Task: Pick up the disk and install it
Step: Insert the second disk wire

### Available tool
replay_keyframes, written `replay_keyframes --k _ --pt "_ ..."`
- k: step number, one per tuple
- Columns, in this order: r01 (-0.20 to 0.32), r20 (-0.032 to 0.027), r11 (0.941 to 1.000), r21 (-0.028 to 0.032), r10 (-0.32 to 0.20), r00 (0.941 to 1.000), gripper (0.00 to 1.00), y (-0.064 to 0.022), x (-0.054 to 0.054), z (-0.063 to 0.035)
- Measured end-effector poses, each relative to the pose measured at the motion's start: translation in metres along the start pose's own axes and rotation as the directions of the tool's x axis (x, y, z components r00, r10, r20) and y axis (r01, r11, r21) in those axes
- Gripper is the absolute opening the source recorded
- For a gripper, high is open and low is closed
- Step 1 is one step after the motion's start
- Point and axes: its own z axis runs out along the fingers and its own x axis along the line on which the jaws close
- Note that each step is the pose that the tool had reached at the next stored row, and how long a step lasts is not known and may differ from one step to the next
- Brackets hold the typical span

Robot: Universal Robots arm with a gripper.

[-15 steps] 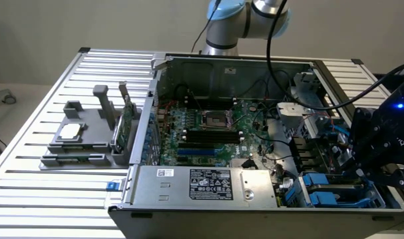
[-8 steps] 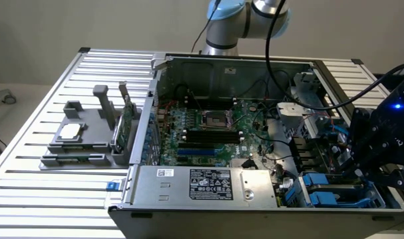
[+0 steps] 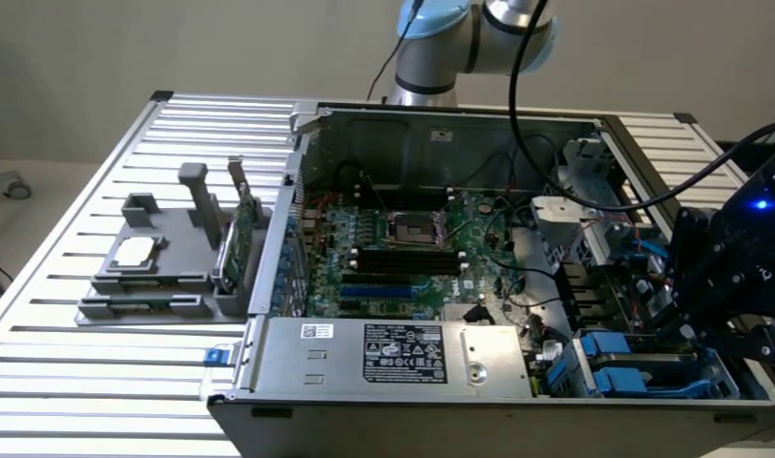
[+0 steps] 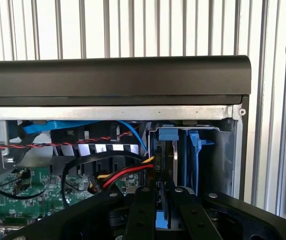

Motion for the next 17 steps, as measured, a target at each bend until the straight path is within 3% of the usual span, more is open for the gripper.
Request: replay_keyframes --k 17 --pt "0.0 0.0001 1.0 0.0 0.0 1.0 0.16 0.0022 0.0 0.0007"
